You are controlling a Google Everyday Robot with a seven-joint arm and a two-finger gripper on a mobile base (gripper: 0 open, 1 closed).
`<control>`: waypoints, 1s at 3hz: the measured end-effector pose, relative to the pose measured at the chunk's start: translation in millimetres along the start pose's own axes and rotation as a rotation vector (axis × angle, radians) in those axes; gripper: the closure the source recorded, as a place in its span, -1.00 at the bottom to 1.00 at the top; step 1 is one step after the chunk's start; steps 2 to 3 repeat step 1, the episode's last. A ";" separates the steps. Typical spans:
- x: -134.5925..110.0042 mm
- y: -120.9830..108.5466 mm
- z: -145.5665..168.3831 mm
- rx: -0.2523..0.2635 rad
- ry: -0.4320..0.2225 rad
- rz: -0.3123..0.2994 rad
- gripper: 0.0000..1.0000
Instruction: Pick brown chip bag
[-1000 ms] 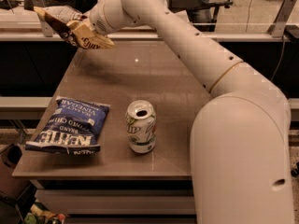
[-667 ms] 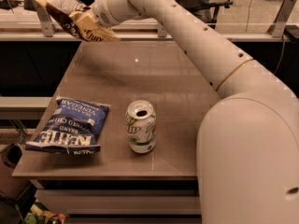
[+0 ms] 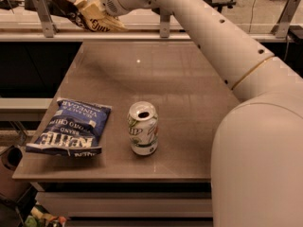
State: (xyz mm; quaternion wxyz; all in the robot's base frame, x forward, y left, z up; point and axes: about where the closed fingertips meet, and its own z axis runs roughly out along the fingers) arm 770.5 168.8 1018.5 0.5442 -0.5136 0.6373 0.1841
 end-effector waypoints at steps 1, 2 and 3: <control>-8.5 -3.2 -12.0 0.017 0.004 -0.021 1.00; -8.5 -3.2 -12.0 0.017 0.004 -0.021 1.00; -8.5 -3.2 -12.0 0.017 0.004 -0.021 1.00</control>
Offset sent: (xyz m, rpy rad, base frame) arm 0.0000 0.0000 0.0000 0.0000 0.0000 0.0000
